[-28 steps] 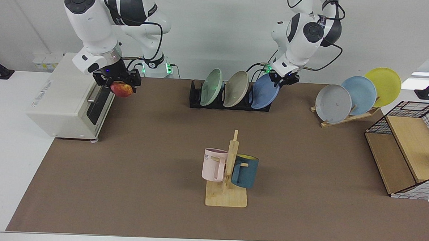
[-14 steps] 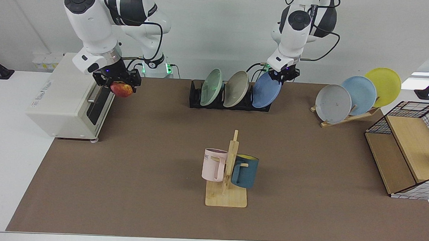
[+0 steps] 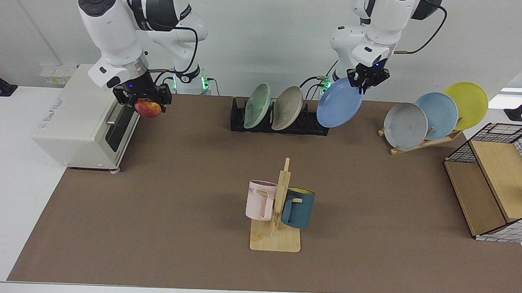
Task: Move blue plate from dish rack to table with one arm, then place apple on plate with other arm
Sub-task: 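Grip the blue plate with the left gripper and lift it from the rack, then lower the blue plate flat onto the table center with the left gripper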
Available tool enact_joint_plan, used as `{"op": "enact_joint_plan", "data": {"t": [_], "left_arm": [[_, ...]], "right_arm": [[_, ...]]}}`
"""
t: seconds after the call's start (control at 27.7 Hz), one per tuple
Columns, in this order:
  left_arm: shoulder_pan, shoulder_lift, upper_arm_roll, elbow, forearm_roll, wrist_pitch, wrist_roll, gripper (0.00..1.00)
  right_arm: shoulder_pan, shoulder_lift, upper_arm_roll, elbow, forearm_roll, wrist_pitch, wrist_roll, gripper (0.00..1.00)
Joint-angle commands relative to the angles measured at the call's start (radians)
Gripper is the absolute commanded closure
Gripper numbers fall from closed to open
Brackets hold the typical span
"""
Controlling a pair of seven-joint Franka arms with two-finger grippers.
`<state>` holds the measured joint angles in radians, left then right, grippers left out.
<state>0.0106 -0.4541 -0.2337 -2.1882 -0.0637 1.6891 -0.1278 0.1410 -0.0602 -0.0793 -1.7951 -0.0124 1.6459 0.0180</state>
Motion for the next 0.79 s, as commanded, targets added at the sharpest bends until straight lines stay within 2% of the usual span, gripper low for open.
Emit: {"op": "enact_joint_plan", "data": {"t": [0.0,0.11,0.47,0.58,0.65,0.76], "left_arm": [[-0.007,0.09,0.072,0.03,-0.114,0.078,0.068,1.0],[-0.015,0.152,0.109,0.048,-0.191,0.095,0.146,1.0],[-0.021,0.371,0.111,0.076,-0.418,0.274,0.214,1.0],[-0.06,0.471,0.108,0.088,-0.484,0.363,0.224,1.0],[-0.072,0.53,0.09,0.088,-0.507,0.426,0.232,1.0],[-0.075,0.577,0.021,0.088,-0.516,0.513,0.263,1.0]], "right_arm": [[-0.009,-0.015,0.003,-0.001,0.019,-0.009,-0.017,1.0],[-0.009,-0.015,0.003,-0.001,0.019,-0.008,-0.017,1.0],[-0.009,-0.015,0.003,-0.001,0.019,-0.009,-0.017,1.0],[-0.008,-0.015,0.003,-0.003,0.019,-0.011,-0.017,1.0],[-0.008,-0.015,0.003,-0.003,0.019,-0.011,-0.017,1.0],[-0.008,-0.015,0.003,-0.003,0.019,-0.009,-0.017,1.0]]}}
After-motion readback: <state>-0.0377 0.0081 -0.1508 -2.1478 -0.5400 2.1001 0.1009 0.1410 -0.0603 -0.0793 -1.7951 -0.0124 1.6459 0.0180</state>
